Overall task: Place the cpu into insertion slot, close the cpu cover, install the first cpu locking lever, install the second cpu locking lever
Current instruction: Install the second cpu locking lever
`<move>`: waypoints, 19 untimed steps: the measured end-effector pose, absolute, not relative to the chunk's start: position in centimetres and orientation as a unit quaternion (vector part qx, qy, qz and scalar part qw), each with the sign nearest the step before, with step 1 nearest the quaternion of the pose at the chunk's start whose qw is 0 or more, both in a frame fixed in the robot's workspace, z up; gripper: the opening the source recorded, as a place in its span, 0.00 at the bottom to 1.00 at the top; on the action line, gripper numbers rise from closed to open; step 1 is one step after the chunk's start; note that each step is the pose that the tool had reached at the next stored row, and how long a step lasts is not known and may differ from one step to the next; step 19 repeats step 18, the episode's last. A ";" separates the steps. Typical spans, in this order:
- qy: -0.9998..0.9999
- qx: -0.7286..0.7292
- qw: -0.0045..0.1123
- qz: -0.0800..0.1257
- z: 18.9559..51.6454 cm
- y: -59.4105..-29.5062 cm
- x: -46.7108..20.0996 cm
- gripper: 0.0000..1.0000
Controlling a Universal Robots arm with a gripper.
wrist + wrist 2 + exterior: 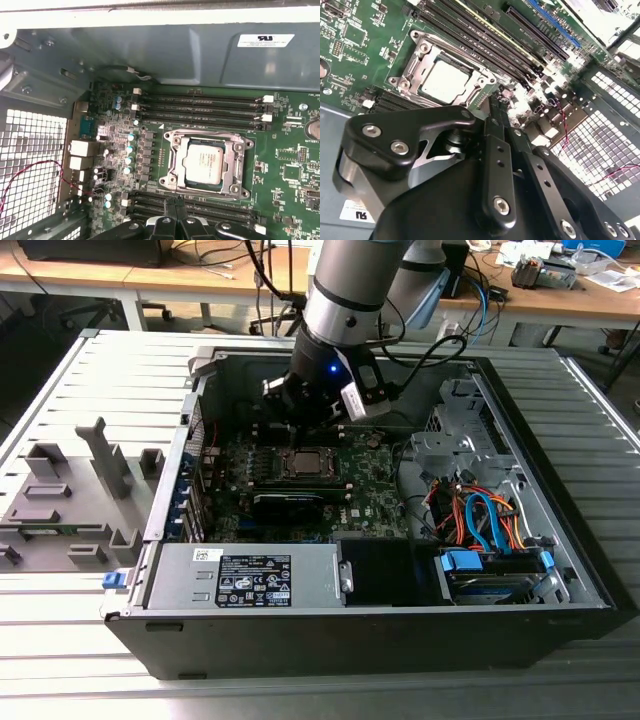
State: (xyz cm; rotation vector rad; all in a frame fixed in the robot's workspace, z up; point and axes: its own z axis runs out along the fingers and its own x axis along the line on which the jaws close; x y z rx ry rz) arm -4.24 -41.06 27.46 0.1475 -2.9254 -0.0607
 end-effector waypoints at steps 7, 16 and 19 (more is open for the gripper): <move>-0.997 0.051 0.049 -0.018 27.4 -41.1 -4.2 0.11; -0.998 0.052 -0.017 -0.014 27.4 -41.1 -4.2 0.11; -0.998 0.052 -0.028 -0.014 27.4 -41.1 -4.2 0.11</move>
